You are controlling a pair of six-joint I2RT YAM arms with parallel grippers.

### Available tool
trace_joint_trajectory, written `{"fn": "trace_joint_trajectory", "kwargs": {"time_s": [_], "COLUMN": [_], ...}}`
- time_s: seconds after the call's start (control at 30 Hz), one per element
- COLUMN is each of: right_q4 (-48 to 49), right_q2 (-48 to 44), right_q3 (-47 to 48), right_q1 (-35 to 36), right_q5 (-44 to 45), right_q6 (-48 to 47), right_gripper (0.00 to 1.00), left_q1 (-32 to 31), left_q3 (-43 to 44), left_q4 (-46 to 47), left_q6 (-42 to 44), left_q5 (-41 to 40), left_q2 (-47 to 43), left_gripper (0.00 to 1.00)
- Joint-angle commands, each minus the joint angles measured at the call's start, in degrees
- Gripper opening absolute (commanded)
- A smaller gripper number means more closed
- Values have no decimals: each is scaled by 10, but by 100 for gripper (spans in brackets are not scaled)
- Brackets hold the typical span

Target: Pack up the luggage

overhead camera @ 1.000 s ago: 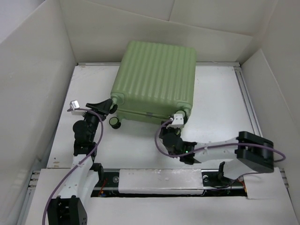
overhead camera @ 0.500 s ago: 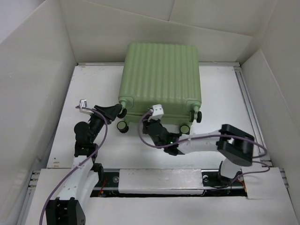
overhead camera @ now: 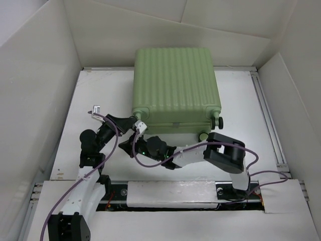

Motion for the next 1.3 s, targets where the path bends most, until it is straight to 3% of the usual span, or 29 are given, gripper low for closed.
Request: {"fn": "trace_joint_trajectory", "kwargs": {"time_s": [0.0,0.07,0.1,0.17,0.27,0.37,0.4,0.43,0.5,0.6,0.7,0.9,0.97,1.0,1.03,1.1,1.17,1.27], "right_q4": [140,88,51,-88,-203,-330,-373,-391,-425,-462,-504,-573,-573,-581,-588,-588,-588,-594], "right_q2": [-4,-51,-75,-145,-208,-301,-352,-379,-457,-530,-585,-589,-573,-555,-547,-541,-541,-547], "right_q3": [-8,-30,-49,-69,-119,-175,-189,-203,-236,-241,-233,-182,-153,-143,-132,-107,-89,-50], "right_q1": [-36,-30,-12,7,12,-5,-18,-37,-108,-205,-311,-456,-523,-542,-558,-597,-628,-665], "right_q5": [-31,14,77,161,239,295,295,287,250,205,169,121,74,61,54,43,37,-34], "right_q6": [30,24,4,-6,19,52,53,58,47,10,-17,-55,-65,-65,-73,-92,-120,-161], "right_gripper": [0,0,0,0,0,16,25,29,40,45,47,43,42,41,41,41,43,49], "left_q1": [-14,-14,-14,-14,-14,-14,-14,-14,-14,-14,-14,-27,-67,-131,-163,-240,-273,-316], "left_q3": [32,32,32,32,32,45,53,53,53,53,59,56,78,88,99,136,164,200], "left_q4": [50,50,50,50,45,45,45,33,33,33,33,28,-29,-48,-63,-105,-141,-156], "left_q6": [-29,-29,-29,-17,3,27,45,45,50,50,50,62,106,119,131,152,166,174], "left_q5": [117,123,123,123,100,87,87,81,73,62,79,79,22,-17,-101,-171,-241,-267], "left_q2": [-35,-41,-41,-41,-21,30,59,70,78,70,75,89,96,96,96,104,120,147], "left_gripper": [0,0,0,0,0,0,7,27,49,65,65,60,60,60,61,63,64,69]}}
